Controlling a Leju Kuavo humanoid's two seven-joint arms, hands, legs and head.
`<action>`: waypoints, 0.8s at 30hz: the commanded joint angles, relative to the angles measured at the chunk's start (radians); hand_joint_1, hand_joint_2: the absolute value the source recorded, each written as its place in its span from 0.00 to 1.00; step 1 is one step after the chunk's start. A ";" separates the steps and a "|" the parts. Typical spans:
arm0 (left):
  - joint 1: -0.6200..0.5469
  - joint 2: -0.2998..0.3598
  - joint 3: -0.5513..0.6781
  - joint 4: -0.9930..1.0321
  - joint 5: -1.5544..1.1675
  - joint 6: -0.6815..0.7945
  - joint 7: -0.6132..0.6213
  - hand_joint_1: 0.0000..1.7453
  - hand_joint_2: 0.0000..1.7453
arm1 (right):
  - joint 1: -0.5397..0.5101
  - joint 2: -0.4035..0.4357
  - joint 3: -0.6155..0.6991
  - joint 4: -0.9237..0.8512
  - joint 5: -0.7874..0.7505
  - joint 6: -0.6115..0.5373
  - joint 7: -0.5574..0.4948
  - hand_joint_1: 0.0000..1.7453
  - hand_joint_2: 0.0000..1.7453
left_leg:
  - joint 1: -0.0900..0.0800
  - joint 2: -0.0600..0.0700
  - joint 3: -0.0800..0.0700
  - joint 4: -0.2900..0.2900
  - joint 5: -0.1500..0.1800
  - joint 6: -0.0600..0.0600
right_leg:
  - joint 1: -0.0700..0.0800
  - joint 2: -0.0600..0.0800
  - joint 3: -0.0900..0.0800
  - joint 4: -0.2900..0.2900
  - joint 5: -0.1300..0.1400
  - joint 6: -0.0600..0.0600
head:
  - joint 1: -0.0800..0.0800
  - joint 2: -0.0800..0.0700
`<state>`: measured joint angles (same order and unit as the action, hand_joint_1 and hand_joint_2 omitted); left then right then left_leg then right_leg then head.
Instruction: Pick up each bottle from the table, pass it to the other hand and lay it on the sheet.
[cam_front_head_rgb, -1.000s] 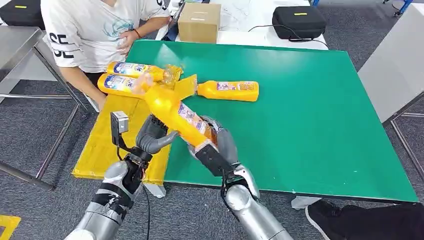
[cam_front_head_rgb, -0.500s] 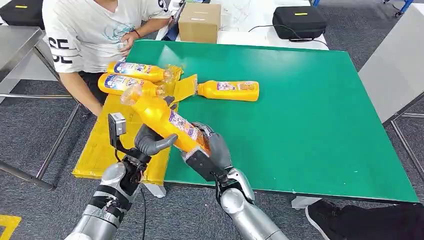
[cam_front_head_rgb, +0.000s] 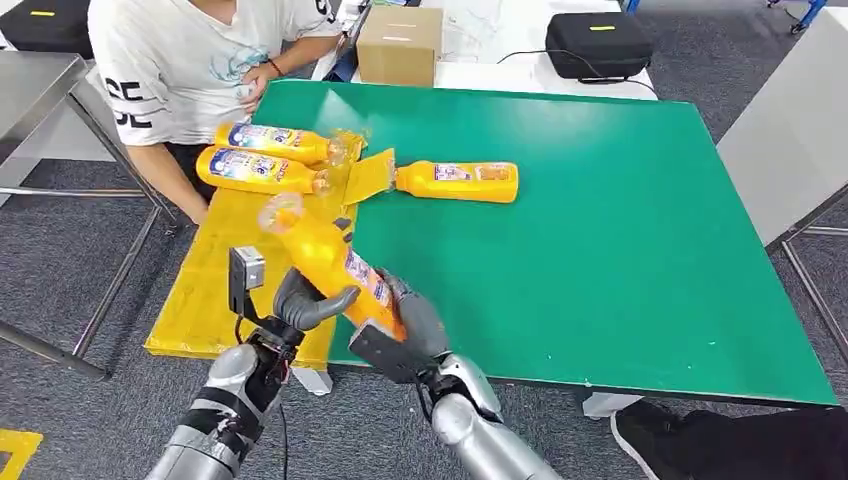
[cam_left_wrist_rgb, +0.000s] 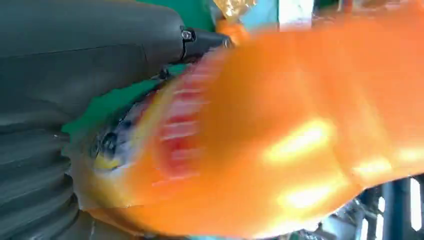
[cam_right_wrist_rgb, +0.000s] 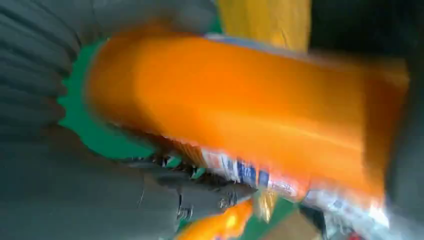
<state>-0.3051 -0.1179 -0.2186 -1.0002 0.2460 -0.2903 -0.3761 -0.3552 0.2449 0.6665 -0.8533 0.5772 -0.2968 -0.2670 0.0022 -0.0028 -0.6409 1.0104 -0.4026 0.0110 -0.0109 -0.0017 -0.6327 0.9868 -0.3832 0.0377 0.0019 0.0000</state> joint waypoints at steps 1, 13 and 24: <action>-0.024 0.011 0.029 0.051 -0.010 0.034 -0.004 1.00 1.00 | -0.047 -0.008 -0.011 0.092 -0.019 -0.010 0.010 0.00 1.00 | 0.001 0.001 0.008 0.000 -0.004 -0.001 | 0.001 0.001 0.008 0.000 -0.003 -0.002 | 0.000 0.000; -0.017 0.027 0.062 0.029 0.012 -0.002 -0.013 1.00 1.00 | -0.054 -0.008 -0.068 0.085 -0.061 -0.007 -0.013 0.00 1.00 | 0.001 0.001 0.006 0.000 -0.003 -0.001 | 0.001 0.000 0.006 0.000 -0.002 -0.001 | 0.000 0.000; -0.176 0.134 0.066 0.226 -0.694 0.585 -0.114 1.00 1.00 | 0.047 -0.026 -0.219 -0.144 -0.177 -0.075 -0.103 0.00 1.00 | 0.000 -0.002 0.005 -0.002 0.000 -0.001 | 0.000 -0.003 0.005 -0.001 -0.001 -0.001 | 0.000 0.000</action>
<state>-0.3396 -0.0637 -0.1442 -1.0547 -0.1716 0.0573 -0.4416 -0.3751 0.2411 0.5628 -0.9212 0.4617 -0.3322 -0.2826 0.0024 -0.0028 -0.6402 1.0104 -0.4020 0.0108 -0.0107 -0.0019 -0.6325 0.9870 -0.3829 0.0376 0.0019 0.0000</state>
